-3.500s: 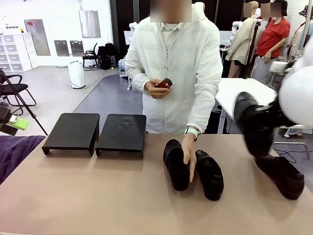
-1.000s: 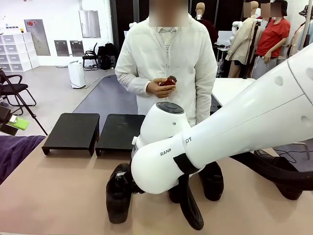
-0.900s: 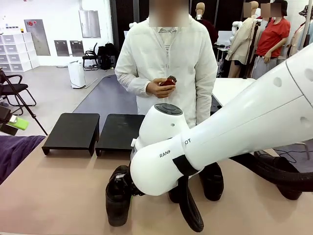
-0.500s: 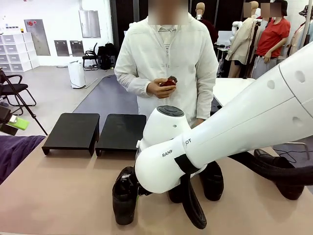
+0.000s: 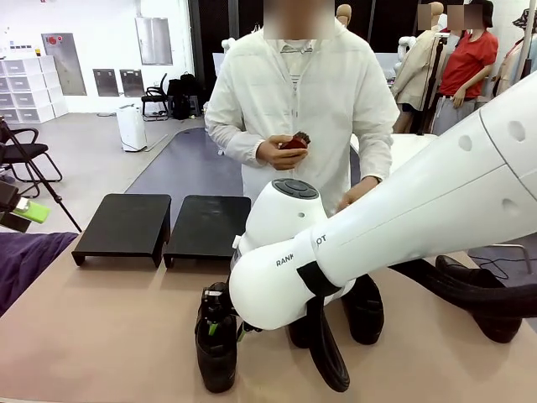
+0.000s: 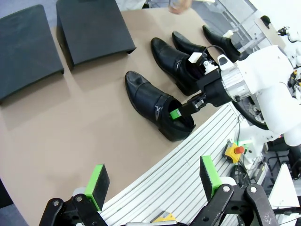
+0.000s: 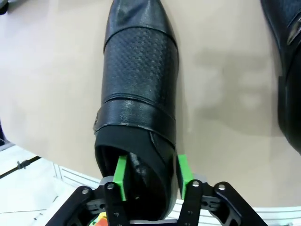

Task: Organize the shoes by placing them on the stand.
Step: Pick up one Shoe and place it in the middle of the table.

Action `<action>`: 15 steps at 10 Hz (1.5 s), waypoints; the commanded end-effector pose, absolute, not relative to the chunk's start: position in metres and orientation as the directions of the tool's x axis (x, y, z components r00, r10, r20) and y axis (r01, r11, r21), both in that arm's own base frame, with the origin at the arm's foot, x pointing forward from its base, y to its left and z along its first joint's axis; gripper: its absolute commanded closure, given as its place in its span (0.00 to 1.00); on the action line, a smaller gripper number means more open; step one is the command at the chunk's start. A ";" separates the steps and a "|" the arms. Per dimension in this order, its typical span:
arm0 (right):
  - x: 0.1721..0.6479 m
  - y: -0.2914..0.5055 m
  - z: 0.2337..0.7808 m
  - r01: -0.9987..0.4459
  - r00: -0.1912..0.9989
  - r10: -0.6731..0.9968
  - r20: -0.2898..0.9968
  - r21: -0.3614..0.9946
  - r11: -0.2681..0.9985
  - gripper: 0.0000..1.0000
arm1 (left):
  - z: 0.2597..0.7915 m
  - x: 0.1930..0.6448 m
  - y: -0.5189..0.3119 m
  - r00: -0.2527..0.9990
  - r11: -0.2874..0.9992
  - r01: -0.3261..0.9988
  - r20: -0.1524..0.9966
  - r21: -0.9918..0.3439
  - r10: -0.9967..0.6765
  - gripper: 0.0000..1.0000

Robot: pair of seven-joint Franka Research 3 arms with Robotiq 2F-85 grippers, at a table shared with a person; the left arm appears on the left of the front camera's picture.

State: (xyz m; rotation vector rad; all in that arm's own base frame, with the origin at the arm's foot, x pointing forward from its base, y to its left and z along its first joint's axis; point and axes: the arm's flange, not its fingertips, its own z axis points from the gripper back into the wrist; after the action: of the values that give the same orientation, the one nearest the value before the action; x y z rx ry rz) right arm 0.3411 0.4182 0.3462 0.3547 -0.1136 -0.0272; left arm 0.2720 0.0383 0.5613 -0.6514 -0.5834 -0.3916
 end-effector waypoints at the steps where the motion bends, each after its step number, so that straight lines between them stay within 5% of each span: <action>1: 0.339 0.411 0.360 -0.006 0.995 -0.036 0.097 0.394 0.919 0.00 | 0.562 0.273 0.039 0.761 0.715 0.528 0.629 -0.458 -0.159 0.00; 5: 0.340 0.354 0.442 -0.079 0.985 0.002 0.173 0.440 0.894 0.00 | 0.562 0.273 0.039 0.761 0.715 0.528 0.629 -0.458 -0.159 0.00; 6: 0.345 0.343 0.446 -0.073 0.963 -0.019 0.267 0.331 0.941 0.00 | 0.562 0.273 0.039 0.761 0.715 0.528 0.629 -0.458 -0.159 0.00; 12: 0.313 0.472 0.417 -0.414 0.909 0.341 0.239 0.431 0.802 0.00 | 0.562 0.273 0.039 0.761 0.715 0.528 0.629 -0.458 -0.159 0.00; 15: 0.315 0.470 0.413 -0.413 0.909 0.342 0.239 0.404 0.816 0.00 | 0.562 0.273 0.039 0.761 0.715 0.528 0.629 -0.458 -0.159 0.00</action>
State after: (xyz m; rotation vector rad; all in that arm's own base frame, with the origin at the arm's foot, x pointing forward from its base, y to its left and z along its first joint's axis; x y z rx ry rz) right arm 0.2990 0.4859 0.4054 0.4791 -0.1338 0.4001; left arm 0.2719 0.0384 0.5614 -0.6507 -0.5835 -0.3912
